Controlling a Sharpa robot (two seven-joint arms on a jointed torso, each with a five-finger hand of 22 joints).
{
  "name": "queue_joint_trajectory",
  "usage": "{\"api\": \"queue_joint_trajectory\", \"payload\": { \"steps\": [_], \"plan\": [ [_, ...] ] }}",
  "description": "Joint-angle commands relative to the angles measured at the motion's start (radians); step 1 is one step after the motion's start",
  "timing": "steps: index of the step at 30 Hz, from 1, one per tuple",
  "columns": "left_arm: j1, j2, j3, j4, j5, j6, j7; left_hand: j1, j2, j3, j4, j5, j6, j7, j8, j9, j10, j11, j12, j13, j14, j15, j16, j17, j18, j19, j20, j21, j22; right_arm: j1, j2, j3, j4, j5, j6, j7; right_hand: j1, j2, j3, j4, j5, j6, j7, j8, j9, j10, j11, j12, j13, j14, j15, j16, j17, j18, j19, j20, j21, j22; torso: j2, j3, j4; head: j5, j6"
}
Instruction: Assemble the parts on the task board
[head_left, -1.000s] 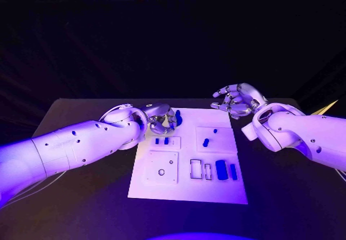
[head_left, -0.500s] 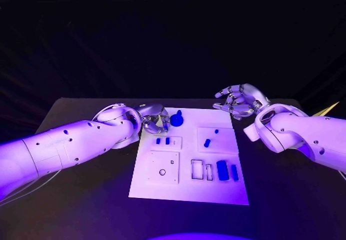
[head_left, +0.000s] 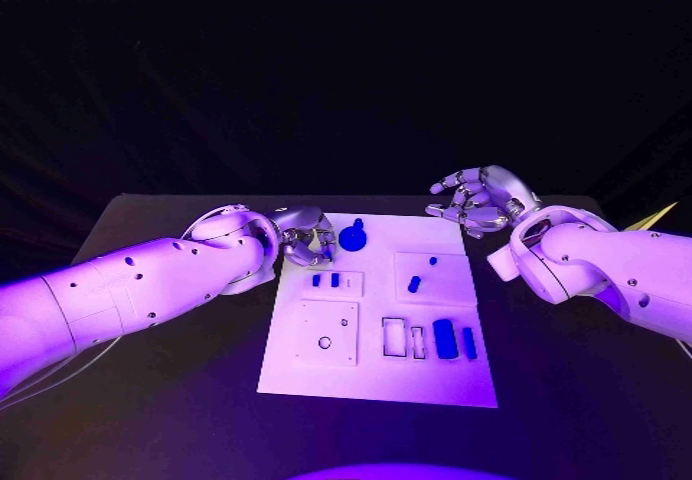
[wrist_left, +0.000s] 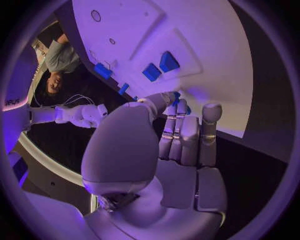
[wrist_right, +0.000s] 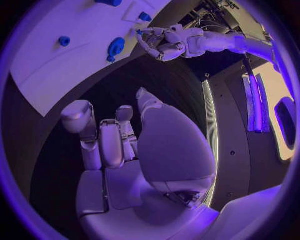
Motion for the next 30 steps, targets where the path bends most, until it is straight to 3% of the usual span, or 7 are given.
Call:
{"api": "queue_joint_trajectory", "payload": {
  "steps": [1, 30],
  "plan": [
    [0.000, 0.004, 0.001, -0.001, 0.002, 0.006, 0.001, -0.016, 0.012, 0.032, -0.014, -0.006, 0.015, 0.004, -0.011, -0.004, 0.033, -0.005, 0.002, 0.001, 0.003, -0.003, 0.019, 0.014, -0.008, 0.012, 0.002, 0.015, 0.019, -0.001, 0.000, 0.000, 0.001, -0.001, 0.001, 0.002, -0.011, -0.001, 0.042, 0.003, 0.014, 0.012, 0.005, 0.022, 0.008, -0.032, -0.005, -0.009, -0.005, 0.008, -0.012, -0.012, -0.007, 0.022, -0.009, -0.002, -0.022, -0.004, 0.000, 0.0001, 0.0000, 0.000, -0.001],
    [-0.003, 0.026, -0.002, -0.023, 0.002, 0.039, 0.005, -0.016, 0.013, 0.028, -0.018, -0.009, 0.026, 0.002, -0.013, -0.002, 0.052, -0.008, -0.007, 0.004, 0.004, -0.005, 0.020, 0.013, -0.010, 0.015, 0.002, 0.018, 0.025, -0.001, -0.001, 0.000, 0.002, -0.001, 0.003, 0.002, -0.011, -0.001, 0.042, 0.003, 0.014, 0.012, 0.005, 0.022, 0.008, -0.032, -0.005, -0.009, -0.005, 0.008, -0.012, -0.012, -0.007, 0.022, -0.009, -0.002, -0.022, -0.004, 0.000, -0.0005, 0.0006, -0.002, -0.004]
  ]
}}
